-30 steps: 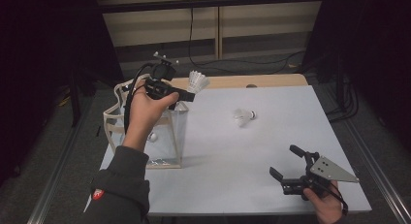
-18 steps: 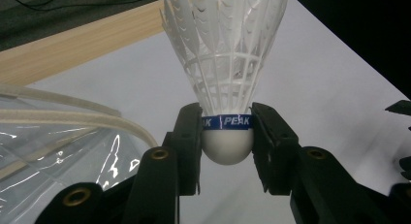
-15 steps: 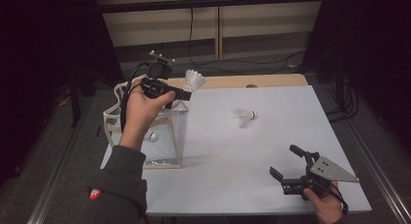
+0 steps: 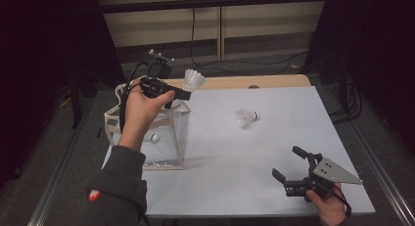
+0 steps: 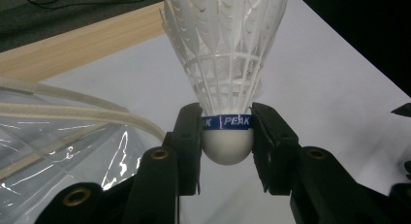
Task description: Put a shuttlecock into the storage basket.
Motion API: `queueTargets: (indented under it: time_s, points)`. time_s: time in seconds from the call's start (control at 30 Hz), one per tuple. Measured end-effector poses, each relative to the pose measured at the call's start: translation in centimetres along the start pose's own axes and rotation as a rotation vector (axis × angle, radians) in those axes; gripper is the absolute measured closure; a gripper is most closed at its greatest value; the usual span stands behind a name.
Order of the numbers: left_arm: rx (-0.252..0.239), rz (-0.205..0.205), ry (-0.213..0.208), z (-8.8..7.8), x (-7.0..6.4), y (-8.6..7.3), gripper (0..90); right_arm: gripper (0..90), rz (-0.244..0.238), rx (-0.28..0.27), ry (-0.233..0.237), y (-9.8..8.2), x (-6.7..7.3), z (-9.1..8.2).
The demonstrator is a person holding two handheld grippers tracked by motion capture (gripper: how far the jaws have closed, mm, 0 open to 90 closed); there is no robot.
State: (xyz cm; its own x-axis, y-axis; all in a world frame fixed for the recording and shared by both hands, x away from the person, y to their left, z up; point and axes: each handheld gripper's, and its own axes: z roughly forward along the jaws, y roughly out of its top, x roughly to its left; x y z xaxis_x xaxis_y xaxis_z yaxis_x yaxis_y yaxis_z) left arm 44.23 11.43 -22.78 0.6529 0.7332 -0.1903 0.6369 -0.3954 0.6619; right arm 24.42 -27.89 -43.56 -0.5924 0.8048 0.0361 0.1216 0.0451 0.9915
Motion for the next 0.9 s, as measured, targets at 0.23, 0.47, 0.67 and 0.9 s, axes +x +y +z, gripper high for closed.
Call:
queueTargets:
  time_s: [0.23,0.47,0.67,0.9]
  points:
    - [-0.002,-0.005,0.006,-0.19,0.29,-0.01,65.7,0.3,0.001,-0.001,-0.002,-0.01,-0.04,-0.02]
    - [-0.003,-0.006,0.018,-0.46,0.41,-0.02,65.7,0.3,-0.003,0.001,-0.001,-0.03,-0.04,0.0]
    - [-0.002,-0.013,0.026,-0.67,0.69,-0.04,65.7,0.3,-0.001,-0.002,0.0,-0.03,-0.06,0.0]
    - [-0.001,-0.021,0.03,-0.8,0.87,-0.03,65.7,0.3,-0.001,0.0,-0.002,-0.02,-0.04,0.0]
